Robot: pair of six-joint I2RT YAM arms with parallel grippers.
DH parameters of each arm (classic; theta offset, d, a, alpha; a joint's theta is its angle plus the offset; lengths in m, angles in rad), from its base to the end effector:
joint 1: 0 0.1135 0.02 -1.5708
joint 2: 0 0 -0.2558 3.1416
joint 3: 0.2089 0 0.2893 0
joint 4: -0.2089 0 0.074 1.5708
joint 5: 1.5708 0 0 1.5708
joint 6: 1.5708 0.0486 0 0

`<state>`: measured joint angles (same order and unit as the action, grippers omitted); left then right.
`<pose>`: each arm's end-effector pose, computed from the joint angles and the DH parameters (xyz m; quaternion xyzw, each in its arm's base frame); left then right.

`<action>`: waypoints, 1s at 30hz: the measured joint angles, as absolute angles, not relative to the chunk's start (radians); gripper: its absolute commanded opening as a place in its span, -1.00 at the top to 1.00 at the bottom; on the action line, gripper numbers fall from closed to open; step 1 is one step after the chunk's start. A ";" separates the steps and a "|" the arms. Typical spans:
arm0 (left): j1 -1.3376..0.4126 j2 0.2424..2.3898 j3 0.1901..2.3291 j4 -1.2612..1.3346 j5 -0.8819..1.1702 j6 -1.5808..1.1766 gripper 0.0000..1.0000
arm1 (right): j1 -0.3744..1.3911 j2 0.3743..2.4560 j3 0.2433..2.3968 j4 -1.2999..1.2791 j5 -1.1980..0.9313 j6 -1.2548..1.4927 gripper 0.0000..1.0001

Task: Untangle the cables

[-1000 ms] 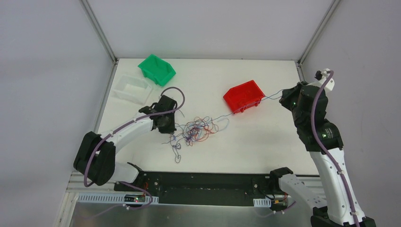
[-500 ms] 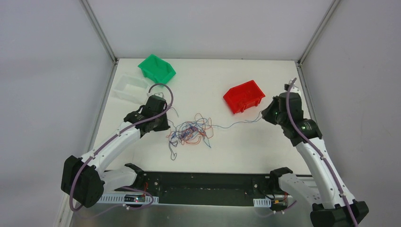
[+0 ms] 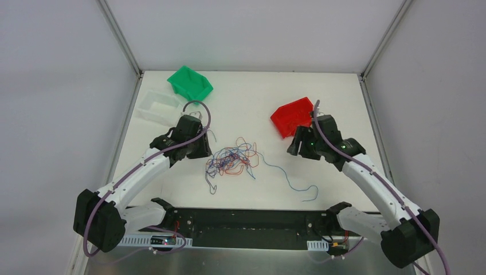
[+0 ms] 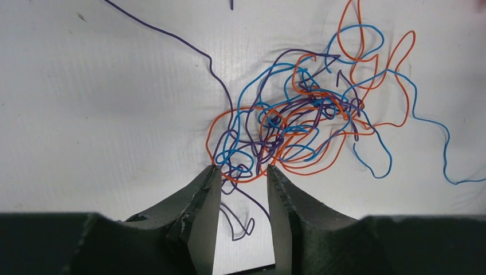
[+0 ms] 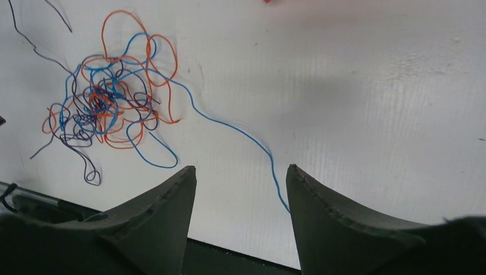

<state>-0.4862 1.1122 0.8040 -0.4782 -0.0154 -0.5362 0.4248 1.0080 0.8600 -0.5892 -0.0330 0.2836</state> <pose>0.2490 -0.1308 0.2274 -0.0260 0.9237 -0.1808 0.3368 0.2390 0.1099 0.2651 -0.0711 0.9115 0.1545 0.3744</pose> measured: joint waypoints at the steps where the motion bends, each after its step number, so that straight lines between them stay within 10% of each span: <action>1: -0.490 1.112 0.804 -0.477 -0.009 -0.534 0.19 | 0.456 1.033 0.860 -0.579 -0.030 0.280 -0.25; 17: -0.532 1.063 0.802 -0.454 0.030 -0.494 -0.70 | 0.656 1.241 0.906 -0.359 0.000 0.225 -0.20; 30: -0.538 1.133 0.776 -0.368 0.083 -0.486 -0.70 | 0.661 1.365 0.864 -0.142 -0.101 0.181 -0.12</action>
